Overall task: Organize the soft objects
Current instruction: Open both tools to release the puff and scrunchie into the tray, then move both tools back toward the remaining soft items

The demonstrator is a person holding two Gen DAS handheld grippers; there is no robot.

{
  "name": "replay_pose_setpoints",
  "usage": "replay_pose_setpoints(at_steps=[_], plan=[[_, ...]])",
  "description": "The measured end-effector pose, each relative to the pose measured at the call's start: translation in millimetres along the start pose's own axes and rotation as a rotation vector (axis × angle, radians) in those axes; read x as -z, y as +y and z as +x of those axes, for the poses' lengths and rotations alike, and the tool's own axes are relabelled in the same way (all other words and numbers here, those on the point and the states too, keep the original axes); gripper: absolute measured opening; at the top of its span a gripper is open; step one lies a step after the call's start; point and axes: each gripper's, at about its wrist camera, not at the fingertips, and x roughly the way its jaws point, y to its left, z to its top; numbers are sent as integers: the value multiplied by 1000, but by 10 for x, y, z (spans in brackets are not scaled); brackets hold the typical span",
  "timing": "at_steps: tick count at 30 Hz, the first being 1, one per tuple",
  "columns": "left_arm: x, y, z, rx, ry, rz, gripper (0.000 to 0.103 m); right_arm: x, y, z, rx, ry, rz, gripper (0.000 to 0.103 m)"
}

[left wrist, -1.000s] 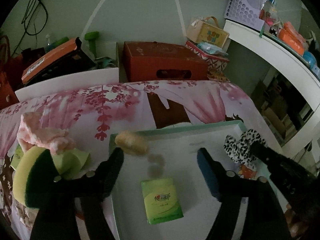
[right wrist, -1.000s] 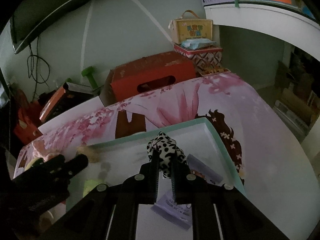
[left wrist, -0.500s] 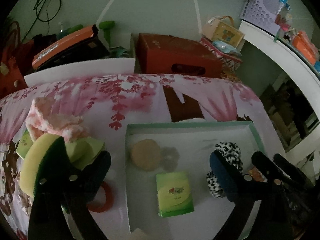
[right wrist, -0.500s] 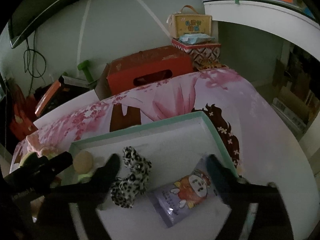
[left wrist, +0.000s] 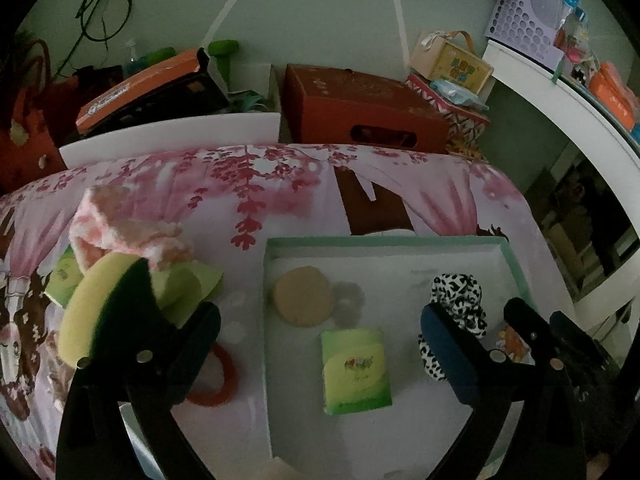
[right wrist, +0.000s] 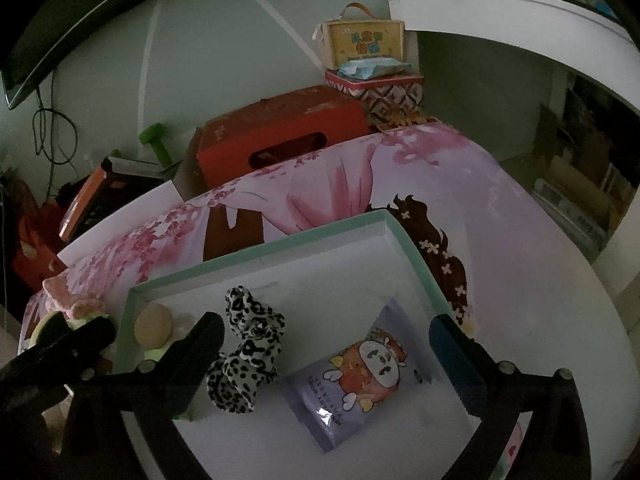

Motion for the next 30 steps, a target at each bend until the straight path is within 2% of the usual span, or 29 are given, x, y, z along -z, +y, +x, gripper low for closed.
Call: replay_pose_setpoints(at_steps=[7, 14, 22, 30], plan=[[24, 110, -217, -22, -34, -21, 100, 17, 39, -56, -9, -12, 0, 103], [38, 341, -482, -50, -76, -73, 101, 2, 164, -183, -56, -50, -29, 103], [137, 860, -779, -144, -104, -191, 101, 97, 563, -267, -187, -28, -81, 103], [377, 1367, -1063, -250, -130, -319, 101, 323, 1115, -327, -310, 17, -198, 103]])
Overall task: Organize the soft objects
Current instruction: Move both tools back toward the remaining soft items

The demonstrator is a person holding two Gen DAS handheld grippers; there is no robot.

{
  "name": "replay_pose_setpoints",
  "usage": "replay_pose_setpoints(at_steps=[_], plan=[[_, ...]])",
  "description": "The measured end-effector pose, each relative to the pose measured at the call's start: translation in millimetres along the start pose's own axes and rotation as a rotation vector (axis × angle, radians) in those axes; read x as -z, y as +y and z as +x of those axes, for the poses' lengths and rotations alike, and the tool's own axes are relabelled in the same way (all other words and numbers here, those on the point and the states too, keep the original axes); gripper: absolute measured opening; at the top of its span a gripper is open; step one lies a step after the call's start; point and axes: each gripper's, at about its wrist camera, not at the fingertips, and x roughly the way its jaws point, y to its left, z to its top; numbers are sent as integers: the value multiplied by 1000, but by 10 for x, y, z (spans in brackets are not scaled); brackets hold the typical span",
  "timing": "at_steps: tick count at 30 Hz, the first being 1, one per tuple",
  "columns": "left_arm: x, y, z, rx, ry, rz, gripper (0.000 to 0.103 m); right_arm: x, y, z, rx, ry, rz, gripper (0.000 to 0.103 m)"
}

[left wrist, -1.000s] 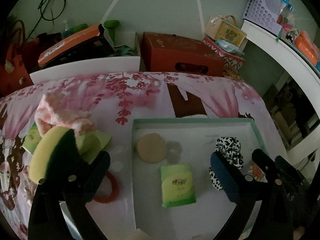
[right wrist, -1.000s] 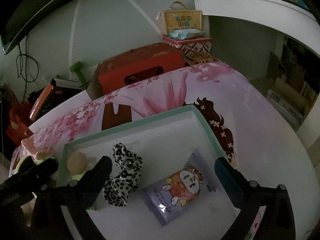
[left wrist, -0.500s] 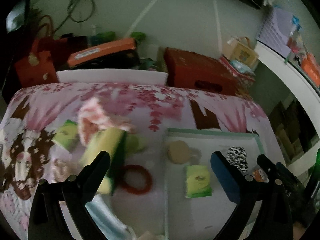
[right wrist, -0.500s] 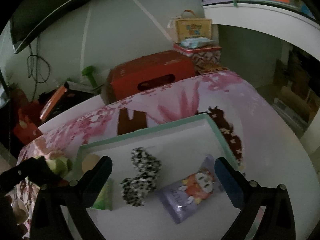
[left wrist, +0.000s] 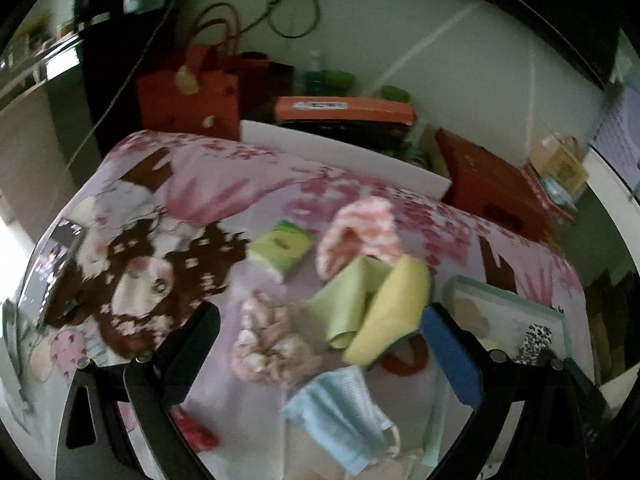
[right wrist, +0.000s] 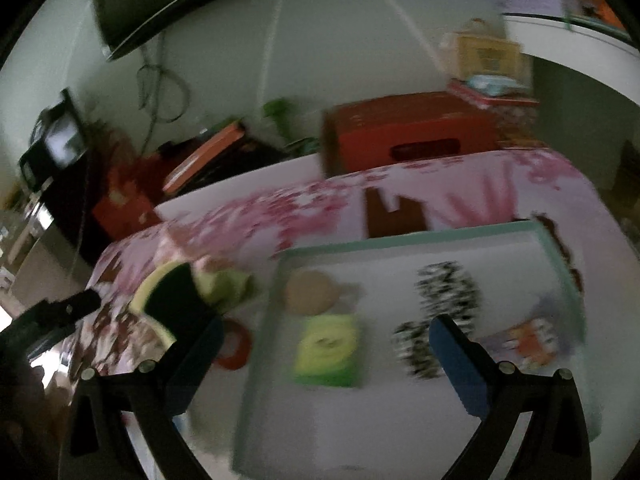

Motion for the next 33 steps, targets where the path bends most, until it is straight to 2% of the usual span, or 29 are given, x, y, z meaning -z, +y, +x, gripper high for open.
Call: replay_pose_setpoints(at_steps=[6, 11, 16, 18, 29, 33], plan=[[68, 254, -91, -27, 1, -53, 101, 178, 505, 92, -94, 63, -105, 103], [173, 475, -36, -51, 64, -103, 101, 344, 801, 199, -165, 136, -155, 103], [346, 848, 86, -65, 141, -223, 101, 503, 1027, 296, -170, 188, -233, 103], [412, 942, 128, -79, 168, -240, 101, 543, 1084, 352, -173, 206, -250, 103], [714, 1102, 382, -168, 314, -204, 100, 832, 1400, 595, -151, 298, -403, 103], [784, 1173, 458, -149, 343, -251, 100, 909, 1463, 682, -133, 321, -440, 103]])
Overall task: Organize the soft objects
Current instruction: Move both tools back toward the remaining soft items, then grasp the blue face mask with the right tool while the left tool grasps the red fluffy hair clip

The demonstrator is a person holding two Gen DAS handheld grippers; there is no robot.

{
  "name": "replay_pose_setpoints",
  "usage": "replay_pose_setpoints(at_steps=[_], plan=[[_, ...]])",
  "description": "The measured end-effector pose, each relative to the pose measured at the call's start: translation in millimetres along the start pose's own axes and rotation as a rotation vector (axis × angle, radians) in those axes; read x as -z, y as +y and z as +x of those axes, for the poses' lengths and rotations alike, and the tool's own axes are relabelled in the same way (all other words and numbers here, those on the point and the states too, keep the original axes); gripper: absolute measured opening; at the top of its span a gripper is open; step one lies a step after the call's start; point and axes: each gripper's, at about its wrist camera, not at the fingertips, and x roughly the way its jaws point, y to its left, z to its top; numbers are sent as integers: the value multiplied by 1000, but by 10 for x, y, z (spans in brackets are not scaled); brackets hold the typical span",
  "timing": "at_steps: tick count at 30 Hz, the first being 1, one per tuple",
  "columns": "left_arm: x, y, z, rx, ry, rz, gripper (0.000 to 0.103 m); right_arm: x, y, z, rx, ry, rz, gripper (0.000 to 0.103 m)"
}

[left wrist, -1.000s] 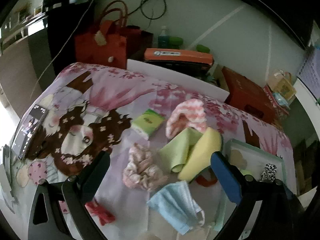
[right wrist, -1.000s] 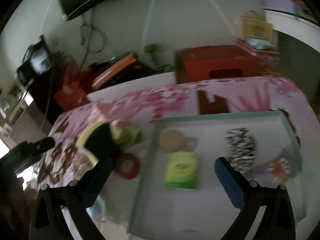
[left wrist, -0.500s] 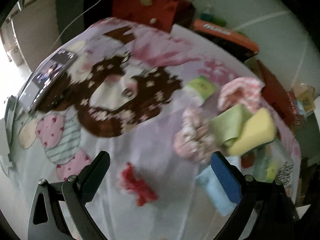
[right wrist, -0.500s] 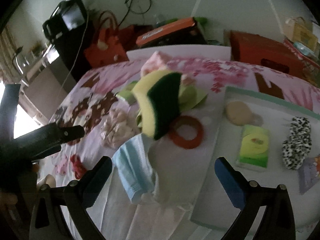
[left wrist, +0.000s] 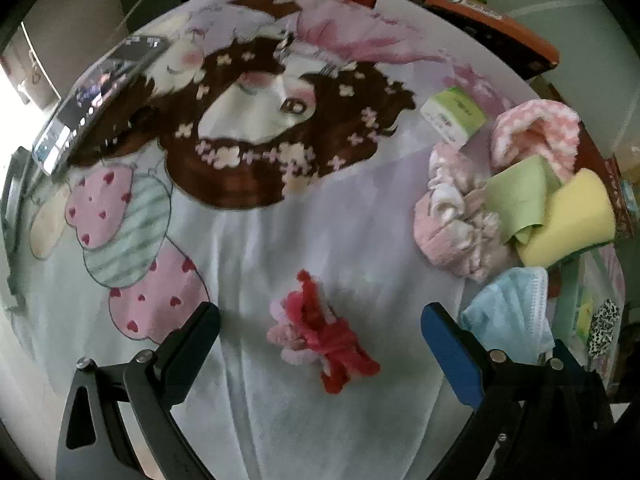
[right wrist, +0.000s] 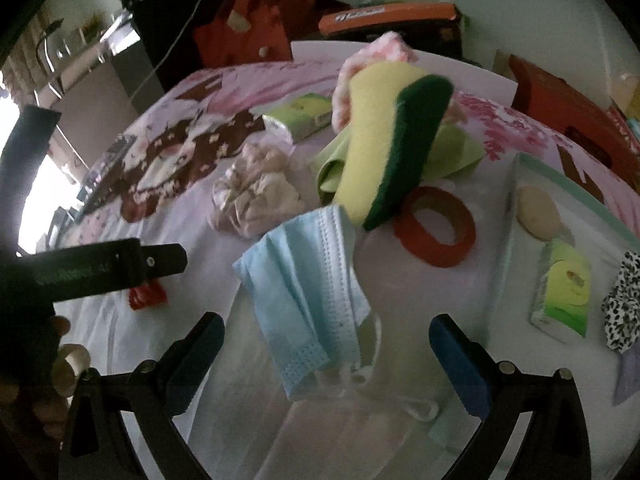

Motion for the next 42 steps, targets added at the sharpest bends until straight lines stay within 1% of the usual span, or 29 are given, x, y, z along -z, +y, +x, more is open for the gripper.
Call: replay_pose_setpoints(at_steps=[2, 5, 8, 11, 13, 14, 15, 16, 17, 19, 21, 22, 23, 25, 26, 27, 29, 31, 35, 38, 42], plan=[[12, 27, 54, 2, 19, -14, 100, 2, 28, 40, 12, 6, -18, 103], [44, -21, 100, -19, 30, 12, 100, 8, 59, 66, 18, 6, -32, 103], [57, -84, 129, -23, 31, 41, 97, 6, 86, 77, 26, 1, -47, 103], [69, -148, 147, -24, 30, 65, 89, -1, 99, 87, 38, -7, -56, 103], [50, -221, 183, -42, 27, 79, 82, -7, 87, 103, 37, -5, -48, 103], [51, -231, 185, -49, 24, 83, 80, -15, 88, 115, 35, -2, -43, 103], [52, -244, 183, -54, 20, 86, 75, -23, 80, 120, 31, -4, -35, 102], [28, -296, 199, -55, 17, 87, 68, -27, 70, 117, 27, -8, -27, 99], [32, -308, 167, -55, 14, 89, 64, -31, 62, 112, 23, -11, -24, 93], [24, -330, 156, -58, 3, 91, 53, -43, 50, 99, 13, -18, -16, 87], [-8, -297, 138, -47, -2, 88, 48, -44, 46, 97, 9, -21, -13, 80], [-18, -293, 137, -44, -3, 88, 44, -43, 41, 95, 6, -21, -11, 74], [-33, -257, 135, -40, -4, 88, 41, -44, 36, 99, 1, -19, -9, 68], [-59, -225, 132, -33, -6, 86, 35, -44, 35, 106, -7, -17, -3, 58], [-59, -212, 117, -28, -7, 84, 34, -46, 31, 106, -10, -17, 0, 54], [-54, -191, 95, -22, -8, 81, 33, -49, 30, 106, -14, -17, 2, 51], [-45, -170, 83, -17, -9, 79, 33, -51, 25, 100, -22, -17, 7, 41], [-48, -164, 89, -17, -10, 81, 31, -50, 27, 98, -27, -17, 11, 34], [-41, -162, 80, -11, -13, 80, 30, -53, 25, 81, -41, -22, 18, 24], [-34, -159, 86, -4, -16, 74, 29, -52, 30, 65, -49, -27, 16, 19], [-36, -161, 64, 8, -21, 72, 29, -54, 28, 55, -62, -28, 22, 17]])
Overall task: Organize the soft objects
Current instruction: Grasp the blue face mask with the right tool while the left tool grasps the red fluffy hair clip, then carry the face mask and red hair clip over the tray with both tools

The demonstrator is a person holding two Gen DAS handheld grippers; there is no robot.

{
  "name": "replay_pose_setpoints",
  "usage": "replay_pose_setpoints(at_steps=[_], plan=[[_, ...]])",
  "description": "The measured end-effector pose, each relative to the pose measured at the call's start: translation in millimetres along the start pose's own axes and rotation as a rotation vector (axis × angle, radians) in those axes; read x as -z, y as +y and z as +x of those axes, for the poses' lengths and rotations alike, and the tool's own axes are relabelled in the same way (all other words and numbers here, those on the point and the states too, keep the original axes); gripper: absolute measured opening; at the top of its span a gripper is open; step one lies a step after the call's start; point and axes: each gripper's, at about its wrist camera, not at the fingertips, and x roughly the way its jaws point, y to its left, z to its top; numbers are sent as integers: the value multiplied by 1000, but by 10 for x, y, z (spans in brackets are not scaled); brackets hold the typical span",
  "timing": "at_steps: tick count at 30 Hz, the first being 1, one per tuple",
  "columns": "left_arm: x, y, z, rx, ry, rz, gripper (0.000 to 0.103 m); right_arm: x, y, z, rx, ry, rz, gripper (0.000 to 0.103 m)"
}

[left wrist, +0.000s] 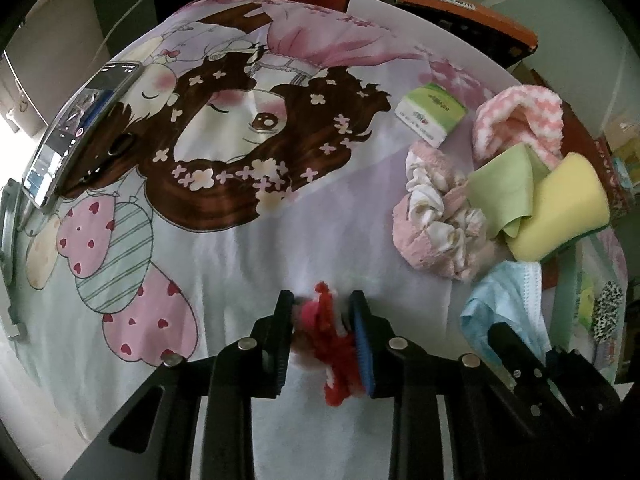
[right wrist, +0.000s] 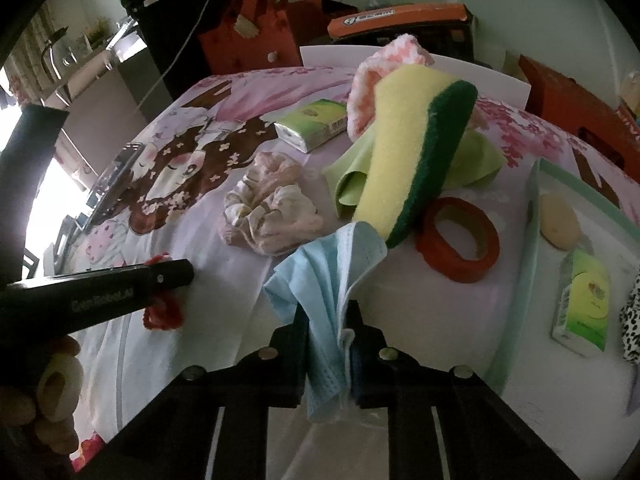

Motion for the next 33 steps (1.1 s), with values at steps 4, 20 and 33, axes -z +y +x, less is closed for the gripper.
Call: replay_pose_setpoints(at_steps=[4, 20, 33], plan=[[-11, 11, -37, 22, -4, -12, 29, 2, -10, -29, -9, -6, 3, 14], [-69, 34, -413, 84, -114, -35, 29, -78, -9, -559, -48, -182, 18, 12], [-104, -406, -1008, 176, -320, 83, 29, -140, -366, -1163, 3, -355, 110, 13]])
